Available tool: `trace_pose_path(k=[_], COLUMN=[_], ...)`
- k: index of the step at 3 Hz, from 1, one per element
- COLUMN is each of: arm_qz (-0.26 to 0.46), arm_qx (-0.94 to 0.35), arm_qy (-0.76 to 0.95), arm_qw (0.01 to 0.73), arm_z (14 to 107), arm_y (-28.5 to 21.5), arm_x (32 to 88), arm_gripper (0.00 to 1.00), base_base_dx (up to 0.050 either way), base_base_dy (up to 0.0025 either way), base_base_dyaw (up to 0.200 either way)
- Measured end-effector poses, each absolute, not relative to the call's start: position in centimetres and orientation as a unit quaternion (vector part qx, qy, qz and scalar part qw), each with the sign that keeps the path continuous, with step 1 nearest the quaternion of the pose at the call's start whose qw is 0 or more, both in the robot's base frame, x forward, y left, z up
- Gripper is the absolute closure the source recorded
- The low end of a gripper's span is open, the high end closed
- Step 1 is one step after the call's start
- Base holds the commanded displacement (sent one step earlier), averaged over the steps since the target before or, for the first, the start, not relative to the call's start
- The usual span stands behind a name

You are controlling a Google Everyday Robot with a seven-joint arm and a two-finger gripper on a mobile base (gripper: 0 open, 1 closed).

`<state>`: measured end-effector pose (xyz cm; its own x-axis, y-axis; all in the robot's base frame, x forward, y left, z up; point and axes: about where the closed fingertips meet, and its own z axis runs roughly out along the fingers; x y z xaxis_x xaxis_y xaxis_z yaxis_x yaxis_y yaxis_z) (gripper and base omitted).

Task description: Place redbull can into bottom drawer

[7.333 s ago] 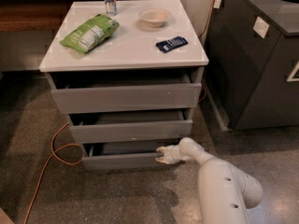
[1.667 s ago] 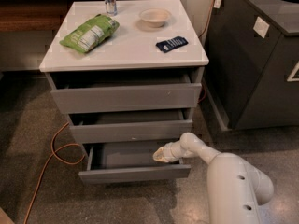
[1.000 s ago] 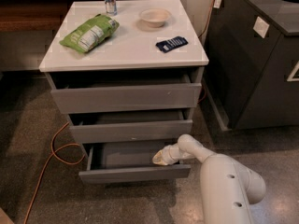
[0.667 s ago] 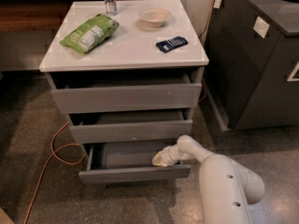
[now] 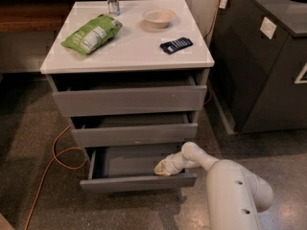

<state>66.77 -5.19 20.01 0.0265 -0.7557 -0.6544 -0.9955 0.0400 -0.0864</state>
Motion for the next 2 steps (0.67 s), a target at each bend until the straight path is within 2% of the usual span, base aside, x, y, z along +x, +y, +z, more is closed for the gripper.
trace_pose_path(k=[2], arm_qz=[0.237], arm_qx=[-0.658], arm_qy=[0.658], arm_qw=[0.280], arm_z=[20.6], arm_y=[-4.4], arm_x=[63.9], arm_gripper=[1.00], base_base_dx=[0.000], base_base_dy=[0.00000], base_base_dyaw=[0.000])
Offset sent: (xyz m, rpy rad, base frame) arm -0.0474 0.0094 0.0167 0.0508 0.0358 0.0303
